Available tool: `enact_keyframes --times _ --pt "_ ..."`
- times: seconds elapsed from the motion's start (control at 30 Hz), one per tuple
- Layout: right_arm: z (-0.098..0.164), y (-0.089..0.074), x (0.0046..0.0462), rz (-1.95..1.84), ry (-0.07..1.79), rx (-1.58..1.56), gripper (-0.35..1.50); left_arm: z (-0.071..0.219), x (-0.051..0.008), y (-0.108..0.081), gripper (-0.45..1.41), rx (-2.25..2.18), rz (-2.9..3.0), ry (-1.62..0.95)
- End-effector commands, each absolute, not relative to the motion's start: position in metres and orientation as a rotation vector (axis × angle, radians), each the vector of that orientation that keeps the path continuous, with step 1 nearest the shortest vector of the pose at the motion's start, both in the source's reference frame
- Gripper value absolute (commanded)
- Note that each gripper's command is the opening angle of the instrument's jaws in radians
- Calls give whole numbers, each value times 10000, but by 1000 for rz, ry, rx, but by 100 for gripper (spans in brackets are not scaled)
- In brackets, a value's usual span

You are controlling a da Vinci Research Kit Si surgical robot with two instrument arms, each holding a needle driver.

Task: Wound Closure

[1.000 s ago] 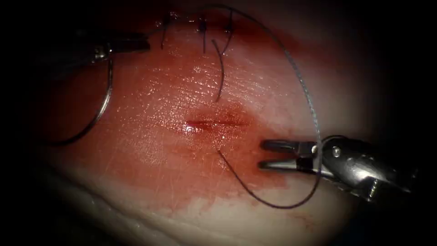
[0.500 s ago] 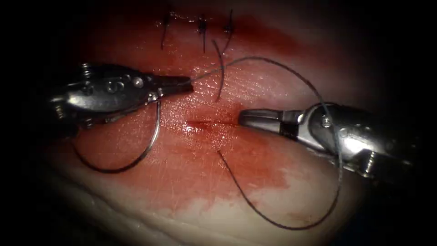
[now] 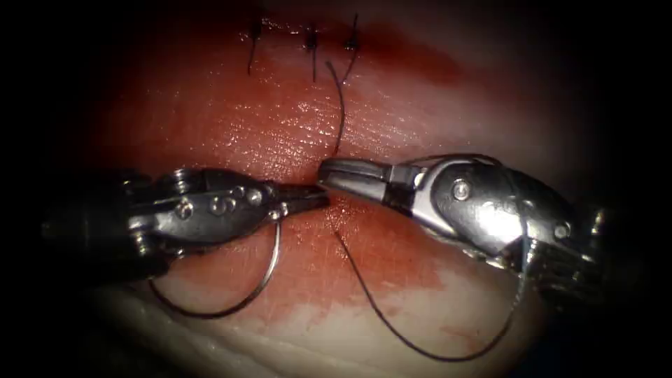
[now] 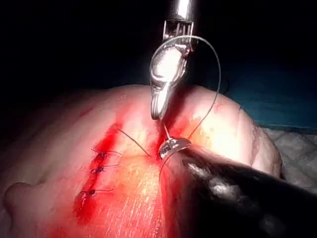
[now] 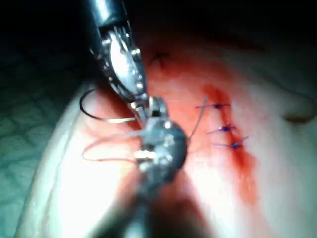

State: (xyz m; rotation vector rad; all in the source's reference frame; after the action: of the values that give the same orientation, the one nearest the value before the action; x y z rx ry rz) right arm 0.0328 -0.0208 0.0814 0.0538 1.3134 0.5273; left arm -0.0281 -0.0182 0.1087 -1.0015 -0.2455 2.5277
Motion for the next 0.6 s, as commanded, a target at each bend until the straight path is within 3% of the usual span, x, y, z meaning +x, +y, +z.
enact_keyframes --times 0.03,0.6 --pt "819 -205 334 523 1307 38 -35 1086 -288 -183 -45 -992 2526 -263" --pt "836 -215 336 464 1252 31 -35 1007 -287 -177 -45 -976 2553 -330"
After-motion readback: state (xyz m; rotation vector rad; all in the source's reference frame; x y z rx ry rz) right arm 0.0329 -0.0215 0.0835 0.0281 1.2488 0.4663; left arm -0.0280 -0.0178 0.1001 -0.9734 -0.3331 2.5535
